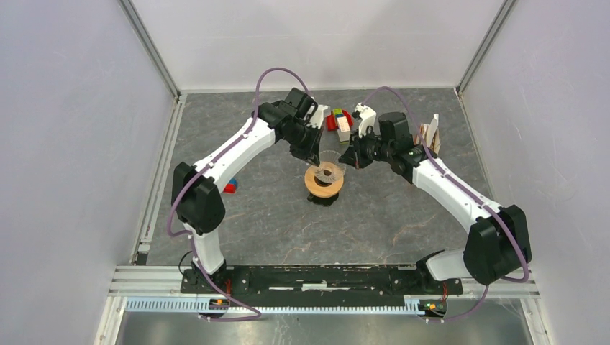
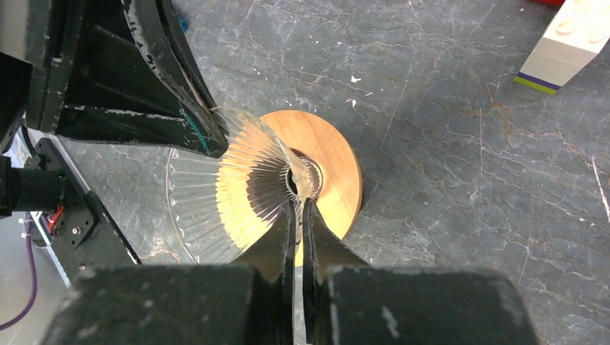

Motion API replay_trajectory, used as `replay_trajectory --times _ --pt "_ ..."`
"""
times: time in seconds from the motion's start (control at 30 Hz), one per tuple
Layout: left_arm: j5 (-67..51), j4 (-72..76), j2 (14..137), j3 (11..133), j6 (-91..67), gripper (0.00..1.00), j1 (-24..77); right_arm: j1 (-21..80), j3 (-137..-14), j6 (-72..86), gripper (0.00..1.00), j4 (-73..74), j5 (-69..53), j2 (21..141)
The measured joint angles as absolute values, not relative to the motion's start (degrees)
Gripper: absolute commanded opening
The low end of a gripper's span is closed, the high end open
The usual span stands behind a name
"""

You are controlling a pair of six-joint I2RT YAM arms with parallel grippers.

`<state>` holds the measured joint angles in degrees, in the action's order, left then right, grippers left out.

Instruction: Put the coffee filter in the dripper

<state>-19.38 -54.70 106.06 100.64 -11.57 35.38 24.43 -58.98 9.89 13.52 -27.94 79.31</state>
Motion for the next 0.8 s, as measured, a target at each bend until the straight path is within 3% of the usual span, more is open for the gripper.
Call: replay_trajectory --times 0.8 --pt "-19.53 -53.43 102.89 95.94 -12.82 0.02 34.98 26.81 -62.81 11.31 0.00 17.30 -25.96 81.56"
